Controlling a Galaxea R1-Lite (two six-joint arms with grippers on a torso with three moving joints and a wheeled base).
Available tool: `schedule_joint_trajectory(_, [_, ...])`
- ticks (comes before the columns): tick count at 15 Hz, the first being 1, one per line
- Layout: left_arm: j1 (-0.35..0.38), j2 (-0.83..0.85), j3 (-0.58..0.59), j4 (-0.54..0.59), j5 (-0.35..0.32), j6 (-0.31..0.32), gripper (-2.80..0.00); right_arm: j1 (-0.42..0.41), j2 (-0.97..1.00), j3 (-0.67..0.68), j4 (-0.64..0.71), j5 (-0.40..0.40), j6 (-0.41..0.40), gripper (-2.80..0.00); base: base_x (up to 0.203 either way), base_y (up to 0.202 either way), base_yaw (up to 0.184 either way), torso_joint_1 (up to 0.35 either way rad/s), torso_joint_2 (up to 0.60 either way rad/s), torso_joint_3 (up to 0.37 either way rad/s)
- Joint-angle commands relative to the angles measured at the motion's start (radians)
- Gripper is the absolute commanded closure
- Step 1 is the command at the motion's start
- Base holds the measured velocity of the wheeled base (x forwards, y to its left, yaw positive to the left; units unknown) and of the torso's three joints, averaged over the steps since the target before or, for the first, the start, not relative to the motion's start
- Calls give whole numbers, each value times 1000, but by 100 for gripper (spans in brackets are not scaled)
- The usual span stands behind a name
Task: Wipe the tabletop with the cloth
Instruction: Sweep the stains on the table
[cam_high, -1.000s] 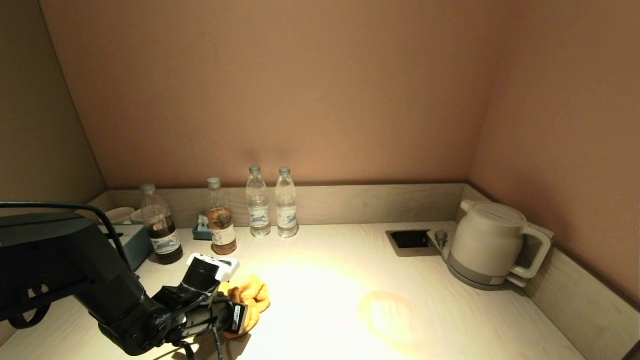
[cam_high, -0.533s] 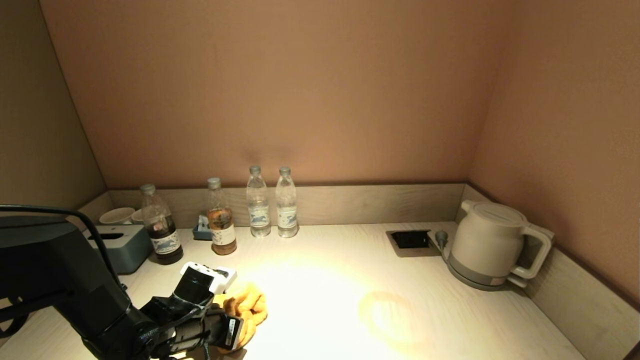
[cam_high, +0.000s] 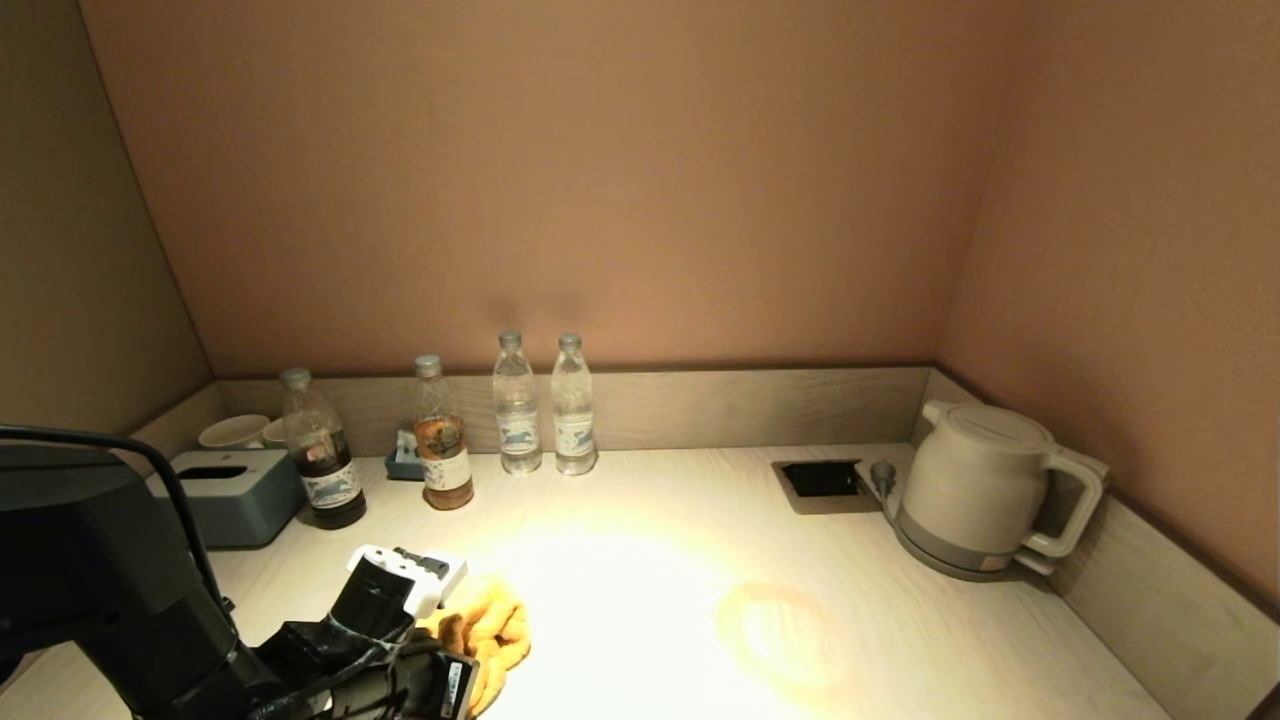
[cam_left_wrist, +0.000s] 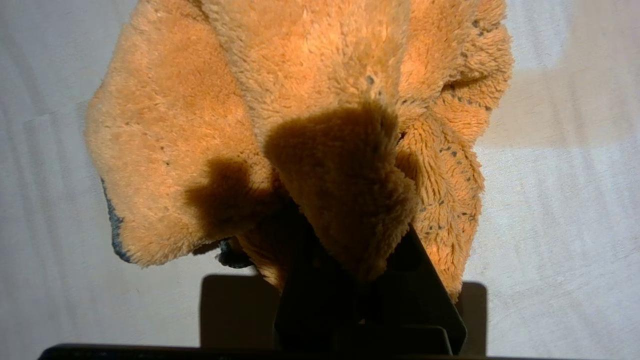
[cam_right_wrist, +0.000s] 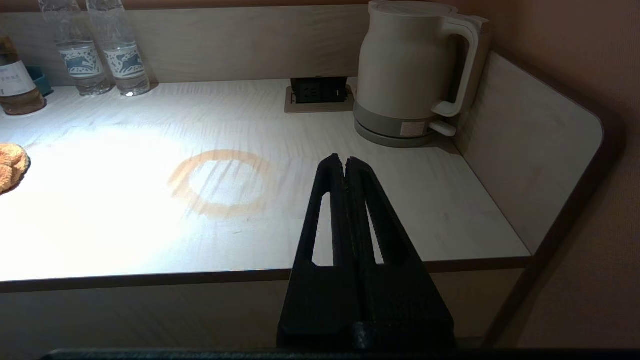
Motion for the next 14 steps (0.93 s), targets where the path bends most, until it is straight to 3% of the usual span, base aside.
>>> schedule_joint_trajectory(1, [-1,-13,19,-7,0,-3,0,0,0,0,0,0,0,0,0,0,0,0,0,0])
schedule_joint_trajectory(8, [-20,-4,5,-37,11,0,0,0,0,0,0,0,0,0,0,0,0,0,0,0])
schedule_joint_trajectory(14, [-117,5,-34,-38,9,40,0,0,0,0,0,0,0,0,0,0,0,0,0,0])
